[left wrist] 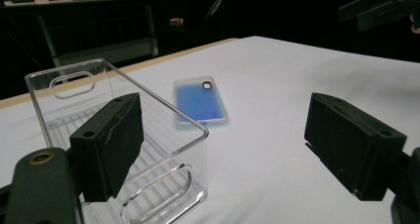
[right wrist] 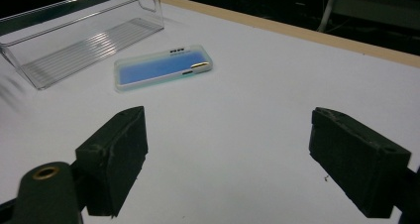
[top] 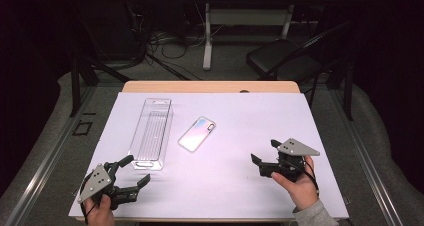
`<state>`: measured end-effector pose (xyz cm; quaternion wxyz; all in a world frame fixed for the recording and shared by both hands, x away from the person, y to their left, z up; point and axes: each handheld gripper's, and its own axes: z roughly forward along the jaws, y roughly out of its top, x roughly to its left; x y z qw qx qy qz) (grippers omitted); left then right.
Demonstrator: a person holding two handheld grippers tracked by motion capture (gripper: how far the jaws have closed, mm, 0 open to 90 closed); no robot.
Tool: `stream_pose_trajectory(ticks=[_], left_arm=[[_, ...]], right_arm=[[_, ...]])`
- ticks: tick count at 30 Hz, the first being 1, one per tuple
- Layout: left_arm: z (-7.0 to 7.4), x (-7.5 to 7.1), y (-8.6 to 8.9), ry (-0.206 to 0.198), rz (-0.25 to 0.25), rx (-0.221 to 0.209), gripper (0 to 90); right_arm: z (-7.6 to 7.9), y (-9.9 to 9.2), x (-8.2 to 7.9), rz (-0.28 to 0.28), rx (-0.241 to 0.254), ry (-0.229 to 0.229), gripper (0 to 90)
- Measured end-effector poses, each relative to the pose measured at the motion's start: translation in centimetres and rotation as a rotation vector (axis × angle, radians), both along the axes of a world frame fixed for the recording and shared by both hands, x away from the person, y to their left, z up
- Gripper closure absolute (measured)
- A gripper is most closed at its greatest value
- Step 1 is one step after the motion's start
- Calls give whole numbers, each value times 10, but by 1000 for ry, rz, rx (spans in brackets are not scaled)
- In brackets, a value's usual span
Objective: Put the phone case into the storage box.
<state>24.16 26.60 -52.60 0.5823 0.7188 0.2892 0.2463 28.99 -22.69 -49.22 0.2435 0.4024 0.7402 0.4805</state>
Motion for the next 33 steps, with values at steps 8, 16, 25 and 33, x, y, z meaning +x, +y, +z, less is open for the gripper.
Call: stream_pose_trajectory(ticks=[8,16,25,33], left_arm=[[0,1,0,2,-4,3,158],[-1,1,0,2,-6,8,158],[-1,1,-1,3,-10,14,158],[-1,2,-1,6,-7,17,158]], right_arm=[[-1,10,25,-21,-6,53,145],[2,16,45,-38,-7,88,145],[5,23,74,-64,-12,152,145],[11,32,96,-49,-47,177,146]])
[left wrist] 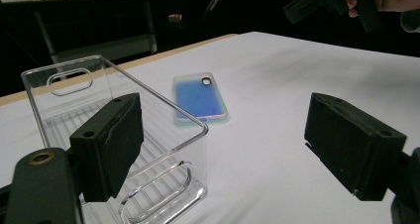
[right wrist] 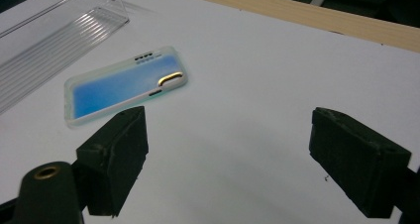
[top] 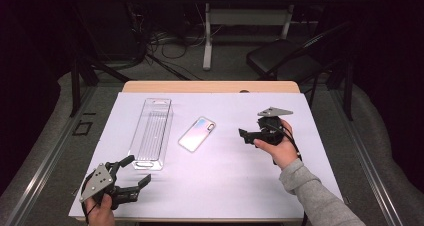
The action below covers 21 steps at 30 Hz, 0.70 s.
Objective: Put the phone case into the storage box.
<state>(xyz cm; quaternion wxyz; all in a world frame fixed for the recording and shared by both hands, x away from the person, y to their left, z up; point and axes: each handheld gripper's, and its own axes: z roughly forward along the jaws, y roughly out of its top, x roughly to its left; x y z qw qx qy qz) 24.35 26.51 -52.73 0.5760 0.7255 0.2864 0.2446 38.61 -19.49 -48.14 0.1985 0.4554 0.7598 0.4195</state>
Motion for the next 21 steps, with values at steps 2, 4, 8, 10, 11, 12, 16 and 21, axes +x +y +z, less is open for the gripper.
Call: stream_pose_trajectory(ticks=[2,4,8,10,11,12,16,21], left_arm=[[0,0,0,0,-1,1,158],[0,0,0,1,-2,2,158],[0,0,0,1,-4,3,158],[0,1,0,0,-4,3,158],[0,1,0,1,-3,2,158],[0,1,0,1,-3,2,158],[0,1,0,0,-4,2,158],[0,1,1,-1,-4,3,158]], right_arm=[[2,3,5,3,-12,3,146],[4,5,9,19,-14,17,145],[6,10,18,43,-48,34,146],[7,13,22,48,-49,41,148],[7,15,24,50,-55,46,149],[8,17,26,53,-60,51,152],[10,21,37,53,-67,56,173],[10,24,51,59,-64,63,210]])
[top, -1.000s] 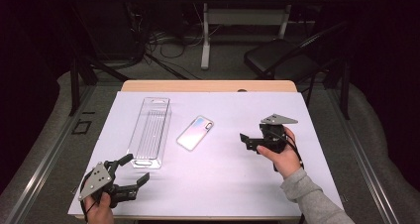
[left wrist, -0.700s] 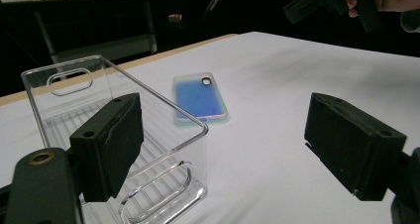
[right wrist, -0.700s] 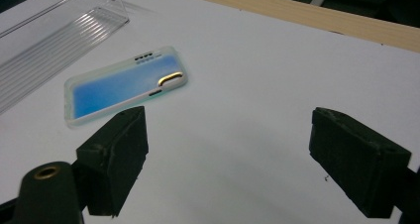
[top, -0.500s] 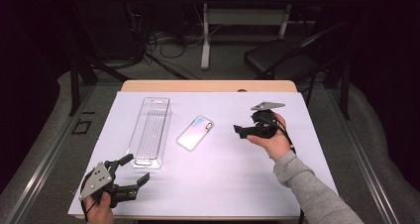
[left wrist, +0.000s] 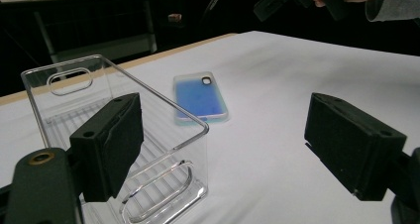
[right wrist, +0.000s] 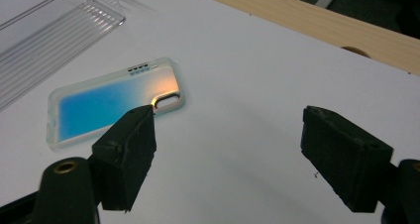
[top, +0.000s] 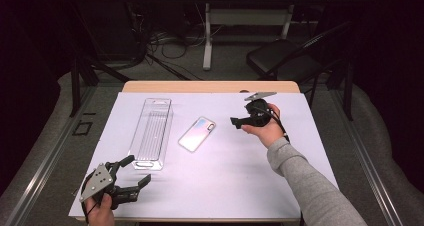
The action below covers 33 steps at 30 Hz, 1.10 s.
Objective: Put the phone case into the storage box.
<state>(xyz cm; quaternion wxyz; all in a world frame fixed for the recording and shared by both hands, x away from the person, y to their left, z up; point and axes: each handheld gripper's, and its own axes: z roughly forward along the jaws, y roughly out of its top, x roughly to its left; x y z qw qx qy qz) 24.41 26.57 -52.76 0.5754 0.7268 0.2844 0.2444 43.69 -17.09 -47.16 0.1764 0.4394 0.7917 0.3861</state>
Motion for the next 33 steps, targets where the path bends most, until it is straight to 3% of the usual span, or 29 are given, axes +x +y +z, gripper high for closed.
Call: stream_pose_trajectory(ticks=[3,8,10,14,33], left_arm=[[0,0,0,0,0,1,158],[0,0,0,2,-2,1,158],[-1,1,0,2,-2,2,158],[0,0,0,1,3,3,159],[-1,2,-1,6,-1,6,158]], right_arm=[[-3,3,9,12,-36,6,218],[-8,8,20,23,-18,18,237],[-10,11,23,33,-48,17,239],[-12,16,30,35,-53,14,243],[-32,20,47,11,-82,63,283]])
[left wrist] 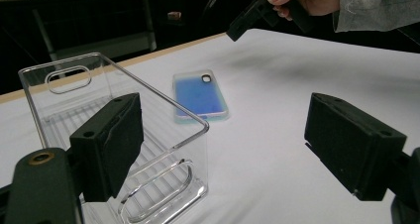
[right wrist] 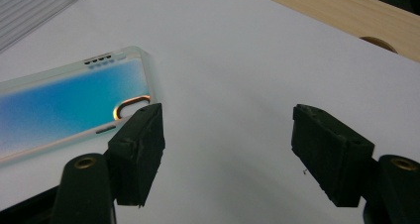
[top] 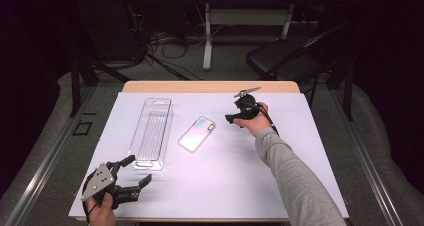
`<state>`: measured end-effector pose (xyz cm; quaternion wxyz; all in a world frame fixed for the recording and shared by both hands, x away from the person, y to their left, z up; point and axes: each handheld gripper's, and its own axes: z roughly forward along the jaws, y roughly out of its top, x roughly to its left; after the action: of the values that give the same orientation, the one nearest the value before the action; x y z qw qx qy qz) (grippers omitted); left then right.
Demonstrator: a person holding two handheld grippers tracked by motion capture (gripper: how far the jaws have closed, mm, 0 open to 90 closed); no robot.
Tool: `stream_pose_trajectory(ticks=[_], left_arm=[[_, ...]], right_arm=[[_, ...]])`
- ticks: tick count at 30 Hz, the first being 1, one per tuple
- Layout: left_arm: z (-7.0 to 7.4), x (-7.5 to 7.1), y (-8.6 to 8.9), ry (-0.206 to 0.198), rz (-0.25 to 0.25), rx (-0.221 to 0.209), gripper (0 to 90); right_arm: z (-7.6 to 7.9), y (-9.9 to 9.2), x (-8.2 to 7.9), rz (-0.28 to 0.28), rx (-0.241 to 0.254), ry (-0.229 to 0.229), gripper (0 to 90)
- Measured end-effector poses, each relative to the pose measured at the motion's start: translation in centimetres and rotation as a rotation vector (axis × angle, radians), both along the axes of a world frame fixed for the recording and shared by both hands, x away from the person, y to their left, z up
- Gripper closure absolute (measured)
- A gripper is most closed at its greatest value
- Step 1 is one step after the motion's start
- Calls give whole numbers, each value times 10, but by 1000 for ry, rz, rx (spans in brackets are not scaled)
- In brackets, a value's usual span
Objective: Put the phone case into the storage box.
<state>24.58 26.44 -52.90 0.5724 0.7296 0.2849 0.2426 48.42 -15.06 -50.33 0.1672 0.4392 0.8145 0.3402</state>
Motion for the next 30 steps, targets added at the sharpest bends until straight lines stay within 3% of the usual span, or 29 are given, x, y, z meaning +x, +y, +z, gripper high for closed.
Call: stream_pose_trajectory(ticks=[4,6,10,12,15,18,20,23,30], left_arm=[[0,0,0,2,0,-1,158],[0,0,0,2,0,-1,158],[0,0,0,3,0,-2,158],[0,0,0,5,2,-4,158],[0,0,1,5,3,-4,158],[-1,0,1,5,0,-6,158],[-1,0,0,6,3,-6,158],[-1,1,0,7,2,-5,158],[-1,1,0,10,3,1,158]], right_arm=[[-1,3,1,9,-2,9,288],[1,7,2,19,-38,22,271],[7,18,4,45,-41,7,293],[10,23,5,65,-76,15,301],[13,32,6,100,-54,5,378],[10,39,7,108,-62,2,424],[9,43,9,127,-100,20,438],[11,50,11,130,-84,30,490],[5,64,12,160,-78,-20,559]])
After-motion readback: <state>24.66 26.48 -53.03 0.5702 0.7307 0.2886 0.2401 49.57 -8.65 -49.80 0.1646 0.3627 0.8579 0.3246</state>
